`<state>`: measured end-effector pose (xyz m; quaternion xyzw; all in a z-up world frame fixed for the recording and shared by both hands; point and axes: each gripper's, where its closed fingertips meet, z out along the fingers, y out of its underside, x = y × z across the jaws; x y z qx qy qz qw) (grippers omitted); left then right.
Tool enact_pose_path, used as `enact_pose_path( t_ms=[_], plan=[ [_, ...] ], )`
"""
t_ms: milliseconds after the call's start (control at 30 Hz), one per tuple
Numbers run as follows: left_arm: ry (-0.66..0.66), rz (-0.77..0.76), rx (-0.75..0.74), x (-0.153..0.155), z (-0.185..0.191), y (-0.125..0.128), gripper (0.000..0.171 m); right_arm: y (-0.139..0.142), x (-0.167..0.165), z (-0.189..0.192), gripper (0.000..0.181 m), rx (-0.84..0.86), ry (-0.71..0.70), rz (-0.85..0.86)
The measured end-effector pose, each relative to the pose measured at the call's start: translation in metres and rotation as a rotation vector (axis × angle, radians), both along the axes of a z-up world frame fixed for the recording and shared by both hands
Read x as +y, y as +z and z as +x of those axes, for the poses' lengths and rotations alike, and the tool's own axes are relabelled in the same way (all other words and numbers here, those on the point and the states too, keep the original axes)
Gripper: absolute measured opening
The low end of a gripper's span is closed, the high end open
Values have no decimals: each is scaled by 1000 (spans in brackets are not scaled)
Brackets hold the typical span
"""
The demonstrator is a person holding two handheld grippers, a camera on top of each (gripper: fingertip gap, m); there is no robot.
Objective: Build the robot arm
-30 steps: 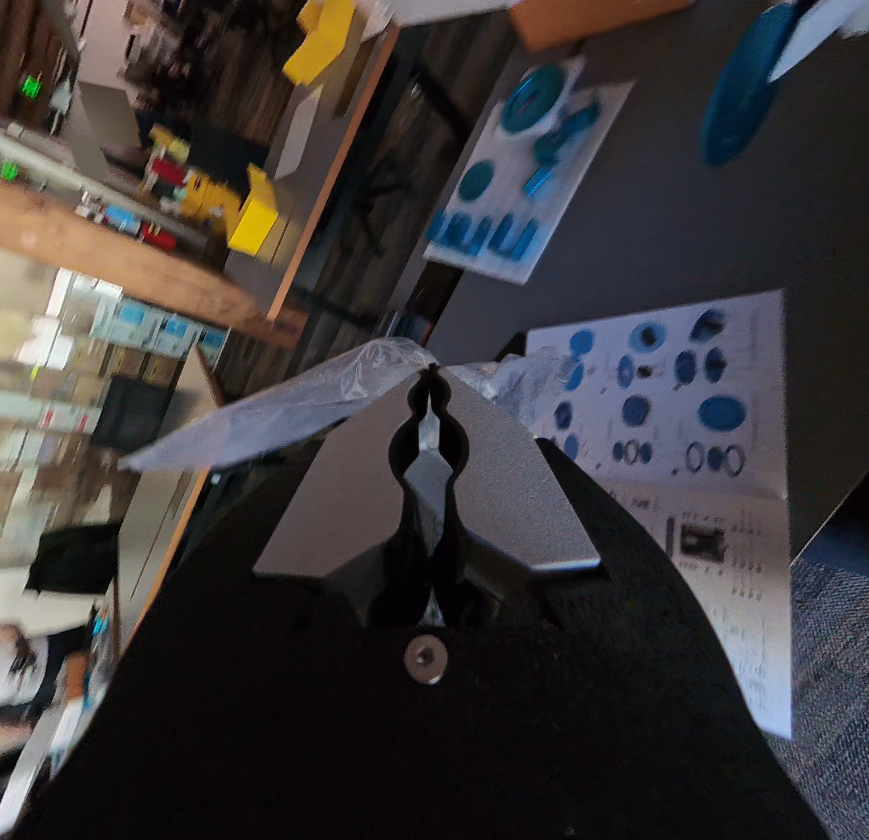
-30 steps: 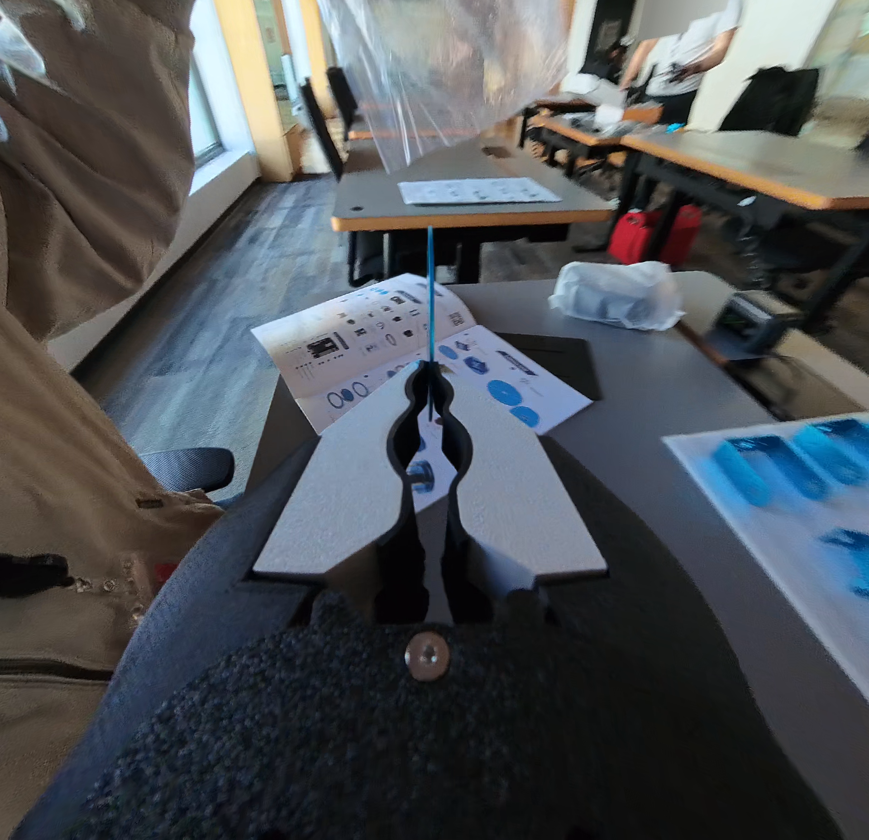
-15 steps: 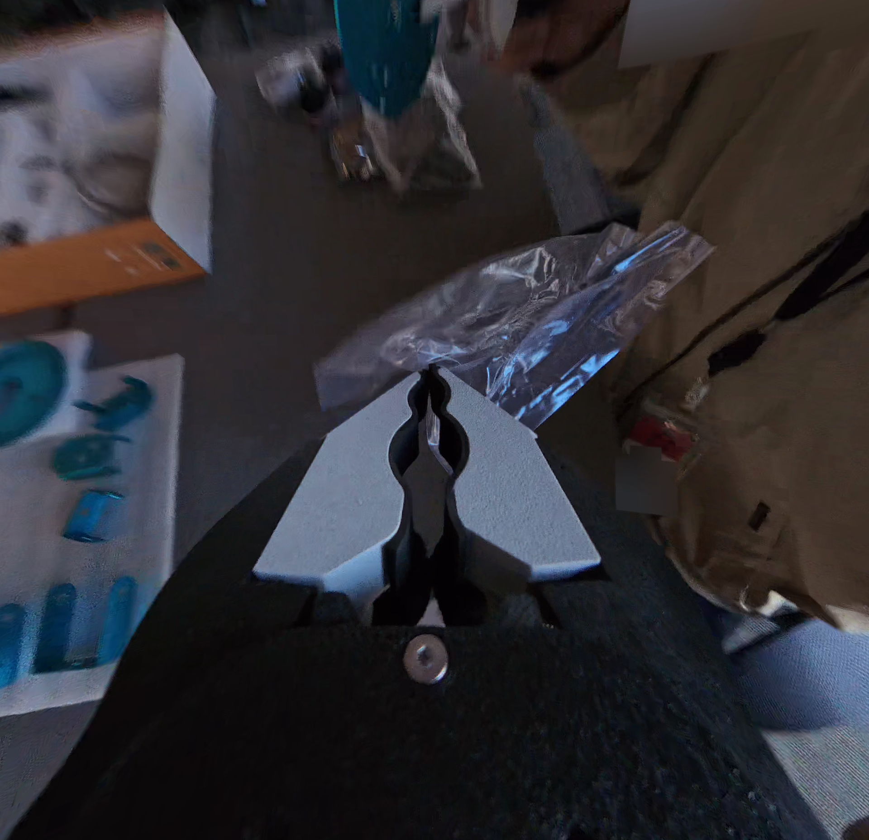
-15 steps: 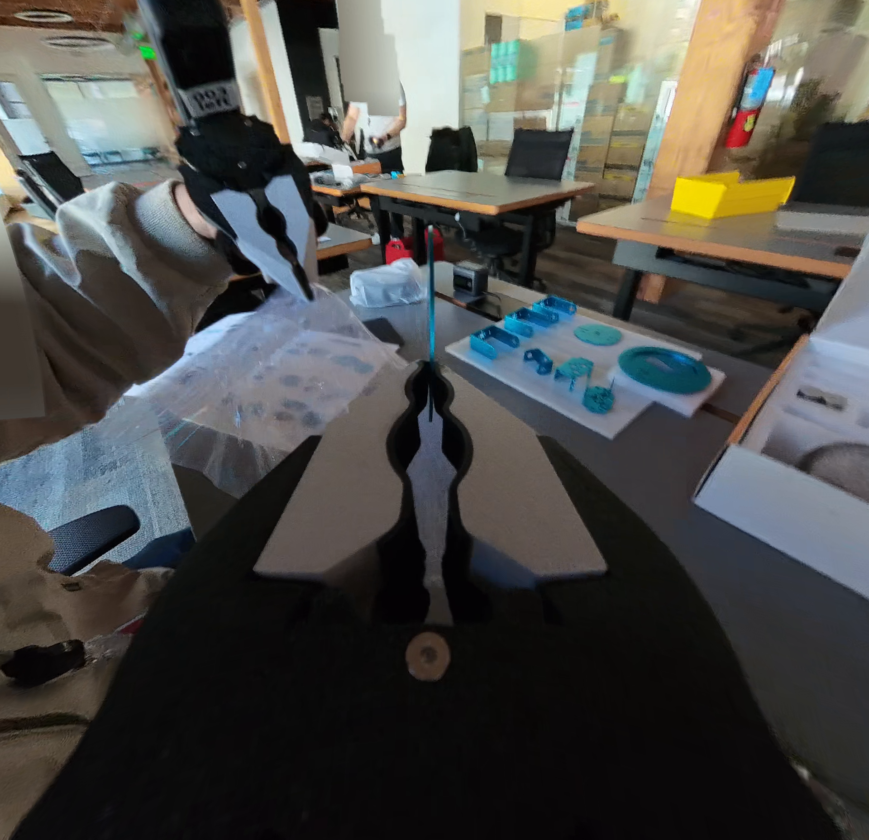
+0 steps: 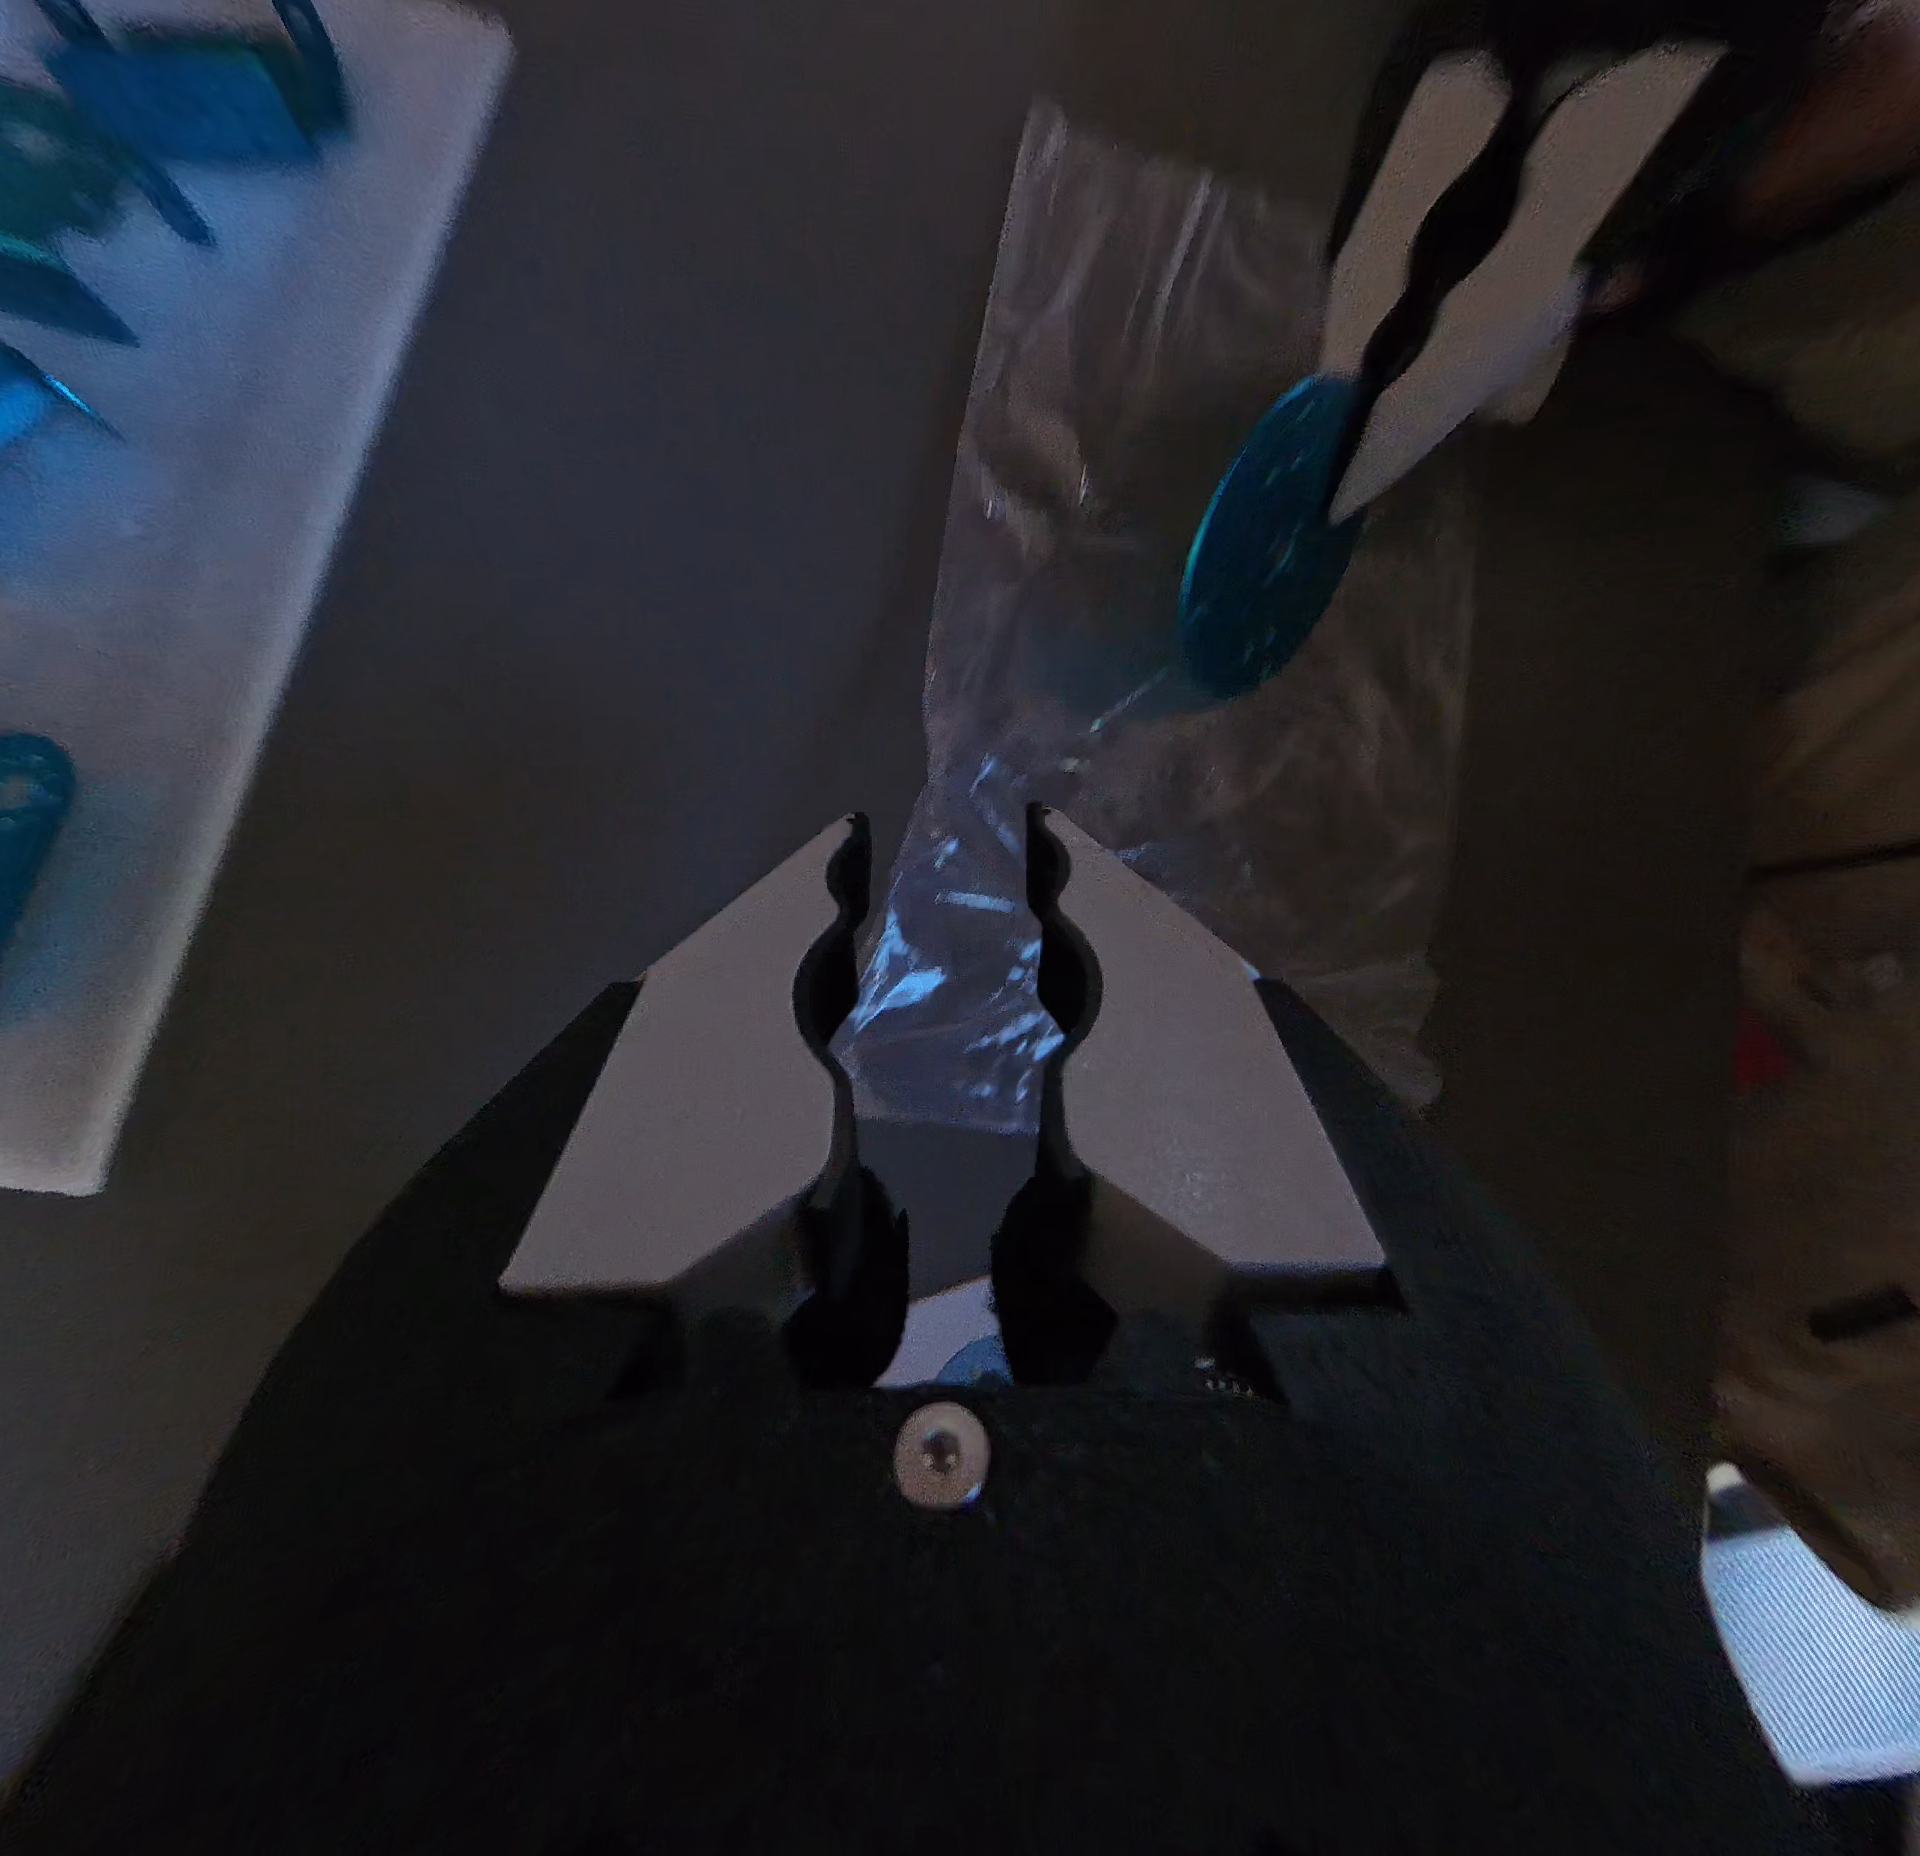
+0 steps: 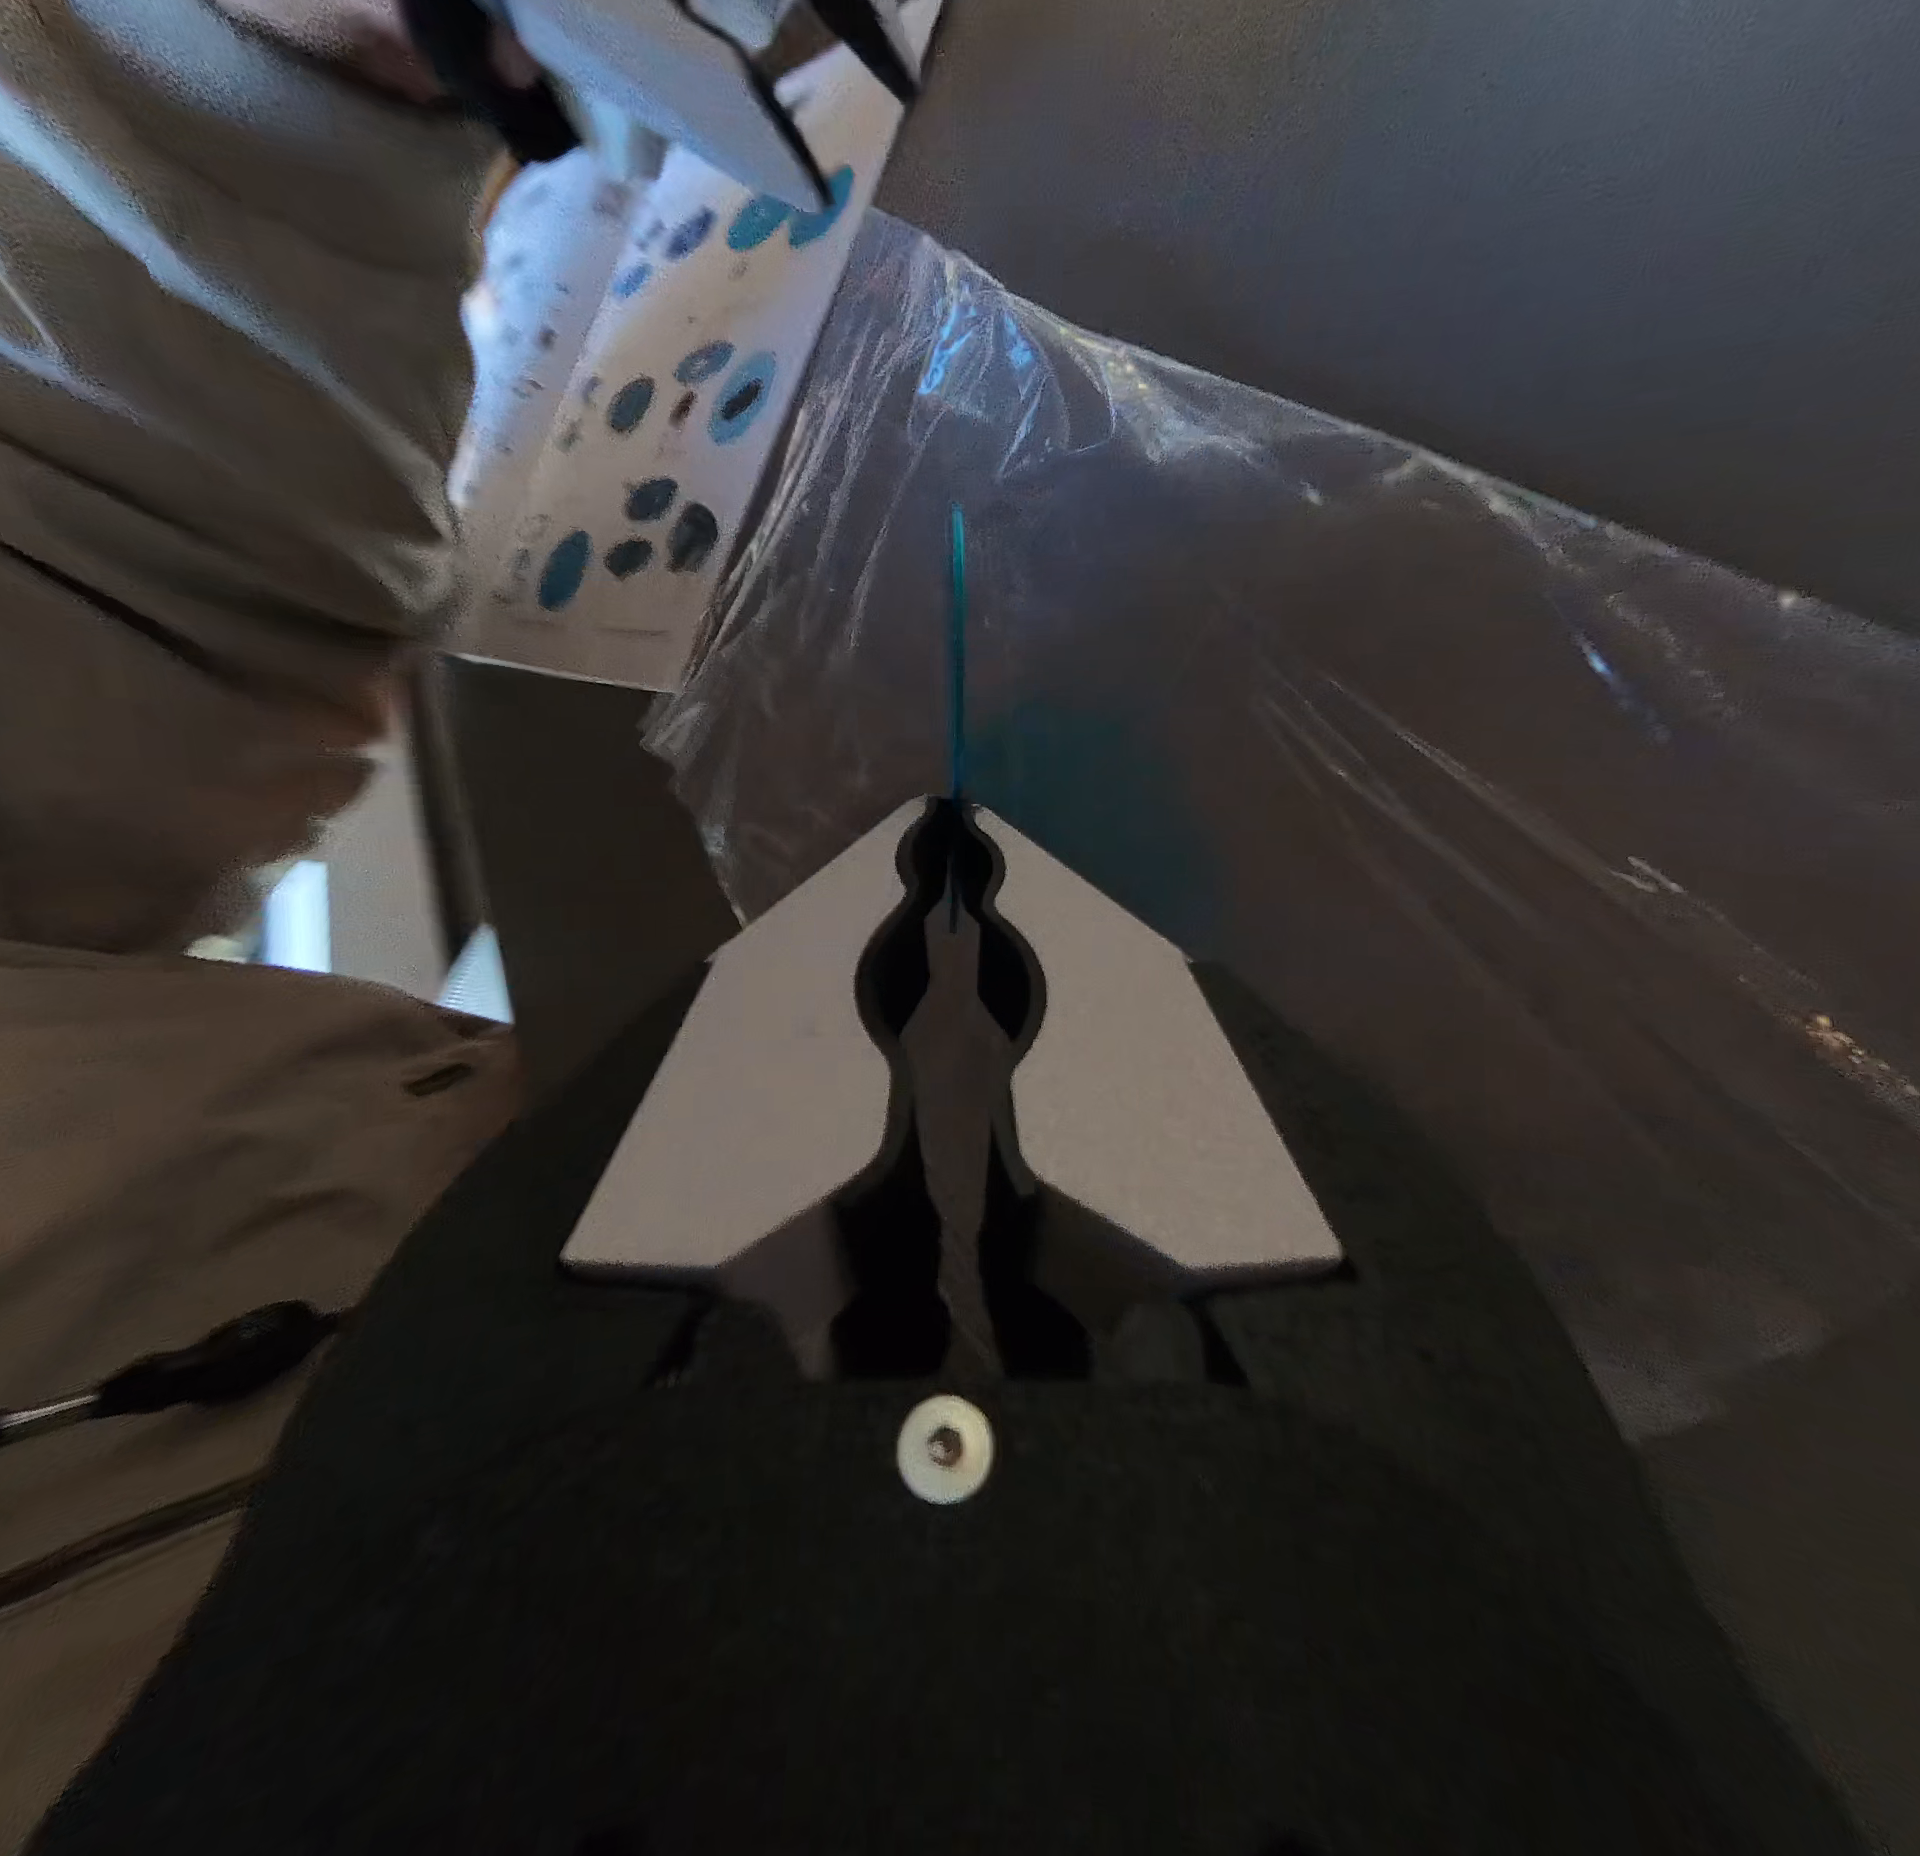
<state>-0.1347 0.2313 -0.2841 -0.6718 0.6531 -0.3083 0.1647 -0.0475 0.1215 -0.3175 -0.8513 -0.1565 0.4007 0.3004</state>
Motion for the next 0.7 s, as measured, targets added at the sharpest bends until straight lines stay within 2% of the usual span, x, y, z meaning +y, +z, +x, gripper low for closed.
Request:
enact_pose_path(
  t_ms=[67,100,133,200,267,333,433,533,567,700],
  plan=[
    [28,55,-112,-13,8,18,27,-3,5,-4,0,104,5,-75],
    [27,66,-142,-26,13,19,13,-4,6,-6,0,142,11,-111],
    [10,63,-134,-43,17,11,0,-6,10,-5,0,167,7,-136],
    [-44,62,-50,-72,19,-18,0,-8,17,-2,0,203,-12,-166],
    [-55,73,-2,-83,17,-39,0,-12,25,5,1,213,-32,-194],
    [-28,81,24,-78,15,-48,0,-15,31,15,3,212,-38,-224],
    [43,141,85,-52,6,-61,0,-18,44,43,6,169,-54,-246],
    [86,113,77,-40,1,-62,0,-18,55,64,6,161,-73,-251],
    [85,109,74,-41,1,-62,0,-15,55,64,4,182,-66,-253],
    [71,127,67,-47,4,-61,0,29,46,39,0,372,35,-212]
  ],
)
